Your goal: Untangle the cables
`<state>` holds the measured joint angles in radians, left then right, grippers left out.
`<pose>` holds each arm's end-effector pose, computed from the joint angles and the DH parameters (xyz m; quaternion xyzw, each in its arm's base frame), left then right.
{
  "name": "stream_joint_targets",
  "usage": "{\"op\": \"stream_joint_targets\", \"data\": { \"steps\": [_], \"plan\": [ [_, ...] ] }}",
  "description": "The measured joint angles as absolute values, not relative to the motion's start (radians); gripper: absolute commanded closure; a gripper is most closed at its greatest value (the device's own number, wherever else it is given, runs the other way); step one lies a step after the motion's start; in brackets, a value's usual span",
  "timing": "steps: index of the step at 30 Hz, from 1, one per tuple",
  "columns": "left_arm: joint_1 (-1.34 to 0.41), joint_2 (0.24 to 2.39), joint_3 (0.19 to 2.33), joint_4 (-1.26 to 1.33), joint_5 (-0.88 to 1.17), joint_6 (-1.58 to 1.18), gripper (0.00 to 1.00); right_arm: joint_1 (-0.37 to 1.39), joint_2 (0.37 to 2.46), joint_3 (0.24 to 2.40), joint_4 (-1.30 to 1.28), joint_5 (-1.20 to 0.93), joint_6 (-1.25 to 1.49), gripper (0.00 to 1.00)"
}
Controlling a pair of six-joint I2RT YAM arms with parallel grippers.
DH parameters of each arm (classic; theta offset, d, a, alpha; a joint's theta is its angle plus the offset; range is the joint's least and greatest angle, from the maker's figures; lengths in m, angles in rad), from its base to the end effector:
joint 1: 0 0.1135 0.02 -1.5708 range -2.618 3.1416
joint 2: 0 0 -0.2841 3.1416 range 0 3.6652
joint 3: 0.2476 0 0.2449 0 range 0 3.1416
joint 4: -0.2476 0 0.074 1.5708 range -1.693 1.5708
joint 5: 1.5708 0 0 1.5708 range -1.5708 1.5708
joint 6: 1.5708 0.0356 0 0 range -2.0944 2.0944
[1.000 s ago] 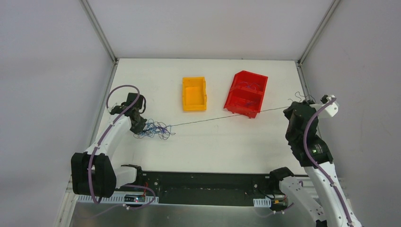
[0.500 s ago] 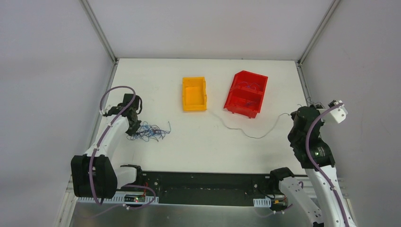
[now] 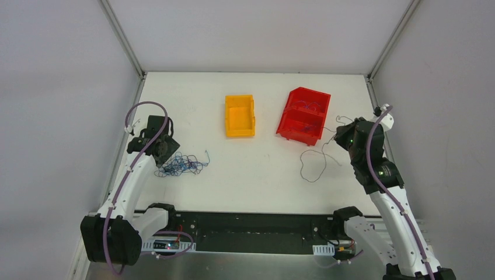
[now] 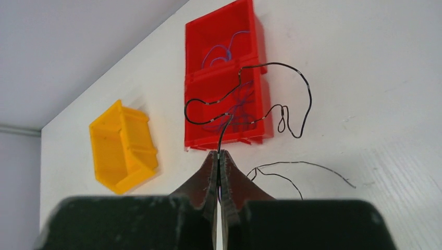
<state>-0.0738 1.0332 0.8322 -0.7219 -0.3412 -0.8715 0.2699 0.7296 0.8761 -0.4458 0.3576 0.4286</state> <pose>0.1844 -0.0017 0.2832 -0.4126 0.8399 0.0005 0.3526 0.1353 0.0245 0.3653 0.1680 0.7809 0.0655 0.5980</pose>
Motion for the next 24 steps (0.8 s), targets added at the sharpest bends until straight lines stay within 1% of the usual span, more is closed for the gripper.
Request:
{"op": "stream_joint_targets", "data": {
  "steps": [1, 3, 8, 12, 13, 16, 24],
  "plan": [
    [-0.083, 1.039, 0.838, -0.713, -0.329, -0.860, 0.25, 0.270, 0.732, 0.881, -0.444, 0.323, 0.425, 1.00],
    [-0.093, 1.055, 0.846, -0.701, -0.299, -0.841, 0.20, 0.270, 0.744, 0.914, -0.444, 0.246, 0.414, 1.00],
    [-0.099, 1.077, 0.846, -0.653, -0.212, -0.818, 0.14, 0.272, 0.870, 1.122, -0.409, -0.022, 0.397, 1.00],
    [-0.100, 1.066, 0.844, -0.598, -0.141, -0.814, 0.12, 0.310, 0.993, 1.279, -0.356, -0.175, 0.400, 1.00],
    [-0.100, 1.064, 0.844, -0.590, -0.127, -0.814, 0.11, 0.321, 1.013, 1.299, -0.344, -0.195, 0.401, 1.00],
    [-0.110, 1.060, 0.844, -0.569, -0.093, -0.813, 0.02, 0.364, 1.085, 1.372, -0.318, -0.251, 0.409, 1.00],
    [-0.113, 0.992, 0.834, -0.538, -0.052, -0.814, 0.01, 0.420, 1.342, 1.670, -0.285, -0.317, 0.435, 1.00]
  ]
}}
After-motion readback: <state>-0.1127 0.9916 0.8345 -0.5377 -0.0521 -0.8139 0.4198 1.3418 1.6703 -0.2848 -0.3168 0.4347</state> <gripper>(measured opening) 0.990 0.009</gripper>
